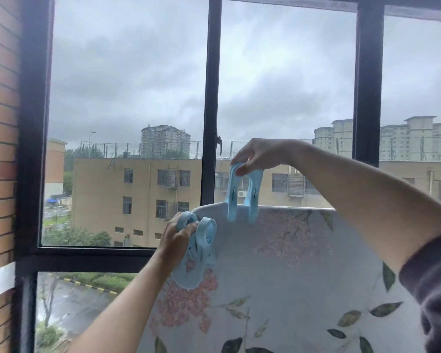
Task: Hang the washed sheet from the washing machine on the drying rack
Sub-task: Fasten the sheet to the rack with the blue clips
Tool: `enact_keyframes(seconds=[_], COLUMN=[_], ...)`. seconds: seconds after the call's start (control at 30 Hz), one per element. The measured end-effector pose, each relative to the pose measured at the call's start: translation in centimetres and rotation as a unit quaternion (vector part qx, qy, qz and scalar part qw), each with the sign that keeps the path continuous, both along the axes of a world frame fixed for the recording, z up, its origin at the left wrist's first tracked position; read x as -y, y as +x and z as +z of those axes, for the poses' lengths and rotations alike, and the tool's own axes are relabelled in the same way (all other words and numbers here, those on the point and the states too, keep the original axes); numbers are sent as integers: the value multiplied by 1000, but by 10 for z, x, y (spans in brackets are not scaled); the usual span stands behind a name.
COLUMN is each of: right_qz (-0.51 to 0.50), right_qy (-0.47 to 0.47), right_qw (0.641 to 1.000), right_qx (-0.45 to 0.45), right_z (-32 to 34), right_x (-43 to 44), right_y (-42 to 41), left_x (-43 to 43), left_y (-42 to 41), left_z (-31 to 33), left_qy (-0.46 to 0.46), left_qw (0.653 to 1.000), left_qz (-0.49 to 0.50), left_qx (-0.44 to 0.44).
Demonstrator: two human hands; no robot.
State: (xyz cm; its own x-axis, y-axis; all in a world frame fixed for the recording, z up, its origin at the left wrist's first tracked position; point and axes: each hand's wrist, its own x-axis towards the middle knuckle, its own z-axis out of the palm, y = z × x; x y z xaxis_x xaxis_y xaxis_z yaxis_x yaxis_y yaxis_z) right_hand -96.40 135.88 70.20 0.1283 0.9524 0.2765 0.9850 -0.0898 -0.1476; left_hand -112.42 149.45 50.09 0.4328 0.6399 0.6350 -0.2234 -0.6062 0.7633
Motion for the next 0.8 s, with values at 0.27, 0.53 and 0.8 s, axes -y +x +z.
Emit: enact_keyframes(seconds=[0.27,0.53,0.8], right_qz=[-15,-24,90], right_qy=[-90,-3,295], right_qw=[995,998,935], right_qx=[-31,-58,-173], right_z=[-3,-27,-127], right_x=[-3,-1,40], right_y=[-10,-3,-47], left_x=[-2,-5,36], left_y=[-1,-11,-34], left_z=[0,2,16], left_qy=[-5,-17,-86], left_qw=[1000,1000,989], left_qz=[2,-12,50], left_qx=[3,-24,108])
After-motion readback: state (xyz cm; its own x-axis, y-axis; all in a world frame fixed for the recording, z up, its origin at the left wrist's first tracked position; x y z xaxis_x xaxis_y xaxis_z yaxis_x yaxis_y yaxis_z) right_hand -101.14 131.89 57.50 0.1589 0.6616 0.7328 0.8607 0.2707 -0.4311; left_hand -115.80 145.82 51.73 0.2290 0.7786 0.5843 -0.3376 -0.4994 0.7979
